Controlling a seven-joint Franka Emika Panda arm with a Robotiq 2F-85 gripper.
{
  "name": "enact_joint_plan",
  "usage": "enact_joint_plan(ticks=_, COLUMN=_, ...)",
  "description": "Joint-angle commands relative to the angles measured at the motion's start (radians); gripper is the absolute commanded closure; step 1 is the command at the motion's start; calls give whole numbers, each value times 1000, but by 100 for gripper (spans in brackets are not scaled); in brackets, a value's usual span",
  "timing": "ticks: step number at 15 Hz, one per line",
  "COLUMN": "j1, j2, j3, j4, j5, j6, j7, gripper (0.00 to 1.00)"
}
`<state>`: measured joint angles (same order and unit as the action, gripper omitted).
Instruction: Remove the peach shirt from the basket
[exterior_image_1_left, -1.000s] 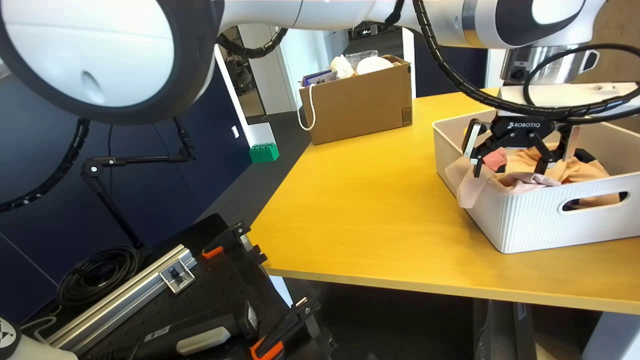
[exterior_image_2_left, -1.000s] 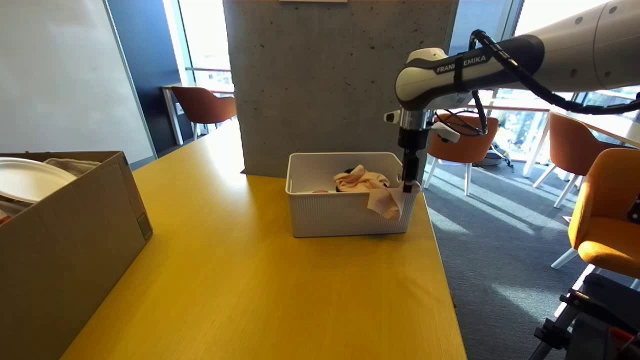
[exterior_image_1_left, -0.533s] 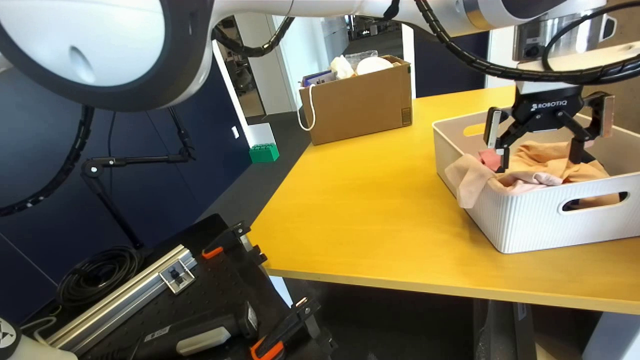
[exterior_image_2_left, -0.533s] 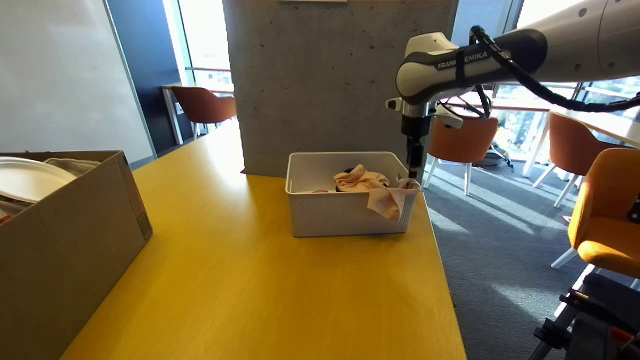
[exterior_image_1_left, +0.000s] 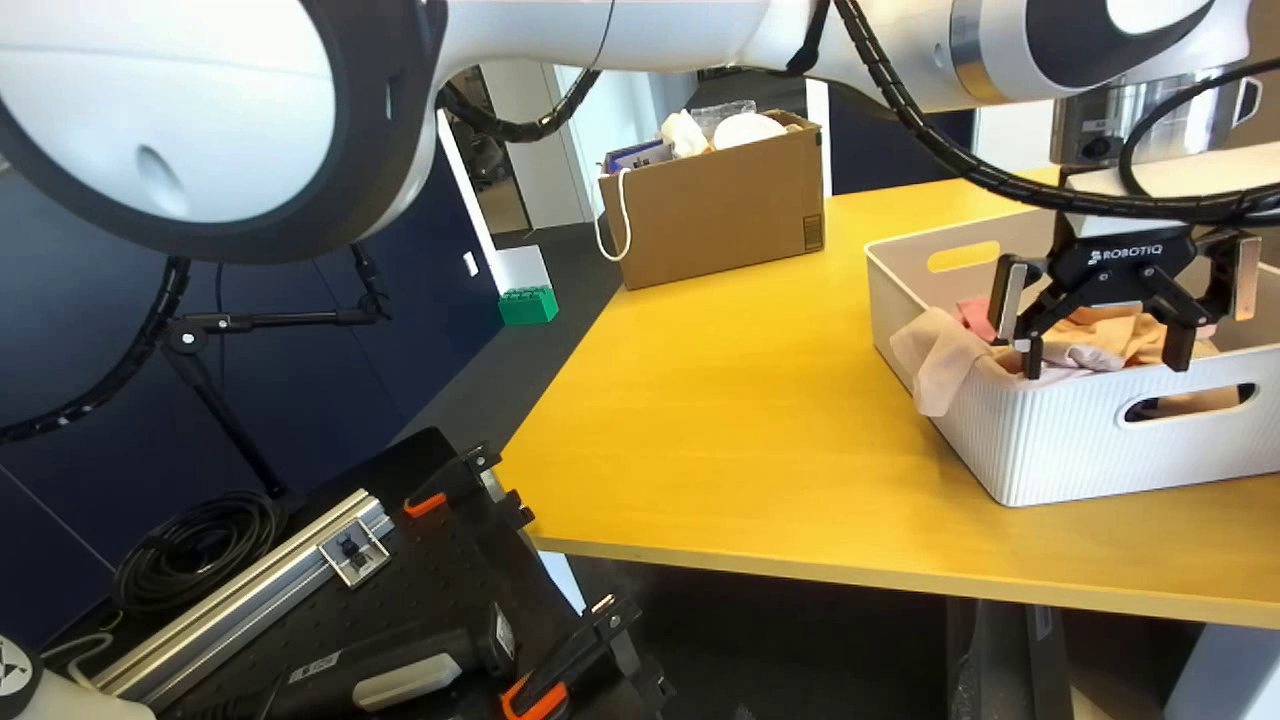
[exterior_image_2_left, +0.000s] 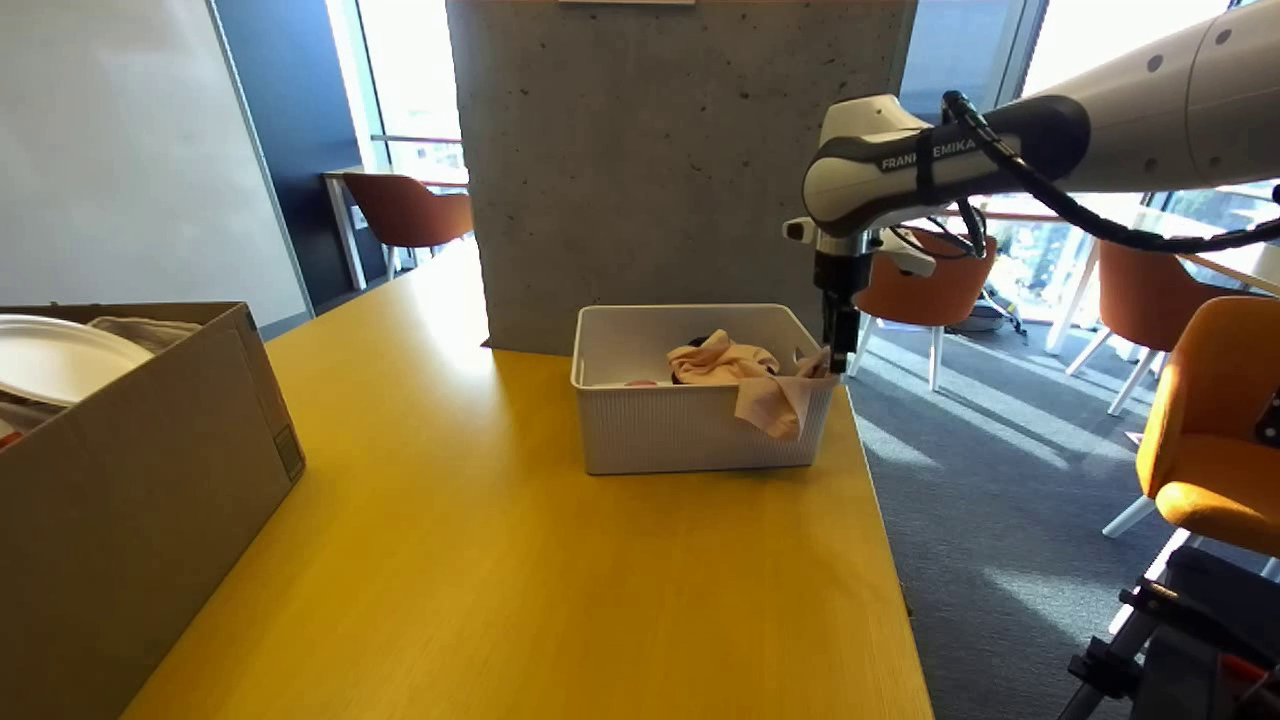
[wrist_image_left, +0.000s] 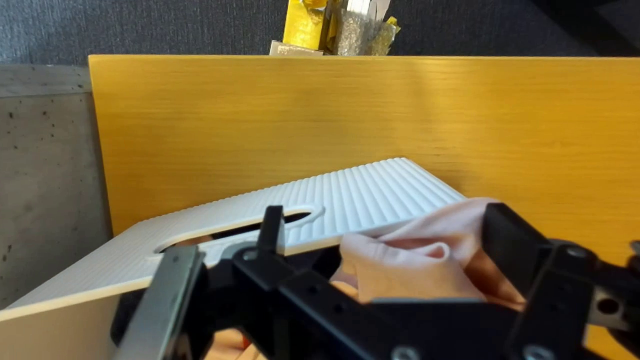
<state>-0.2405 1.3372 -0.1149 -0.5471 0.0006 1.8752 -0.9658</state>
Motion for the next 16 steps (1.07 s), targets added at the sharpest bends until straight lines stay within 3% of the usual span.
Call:
enact_joint_plan(ticks=1, j1=12, j2=23, j3=-11, j4=22, j5=-25, j6=36, j7=-37, gripper=0)
enact_joint_plan(ticks=13, j1=31, j2=34, j3=-11, j4=34, j5=-52, j6=74, j7=-103, gripper=0)
enact_joint_plan(ticks=14, j1=34, j2=37, j3=-10, j4=35, j5=-51, j6=74, j7=-108, gripper=20)
enact_joint_plan(ticks=16, j1=40, j2=42, j3=-7, j4=34, j5=-48, j6=75, j7=-120, gripper=33)
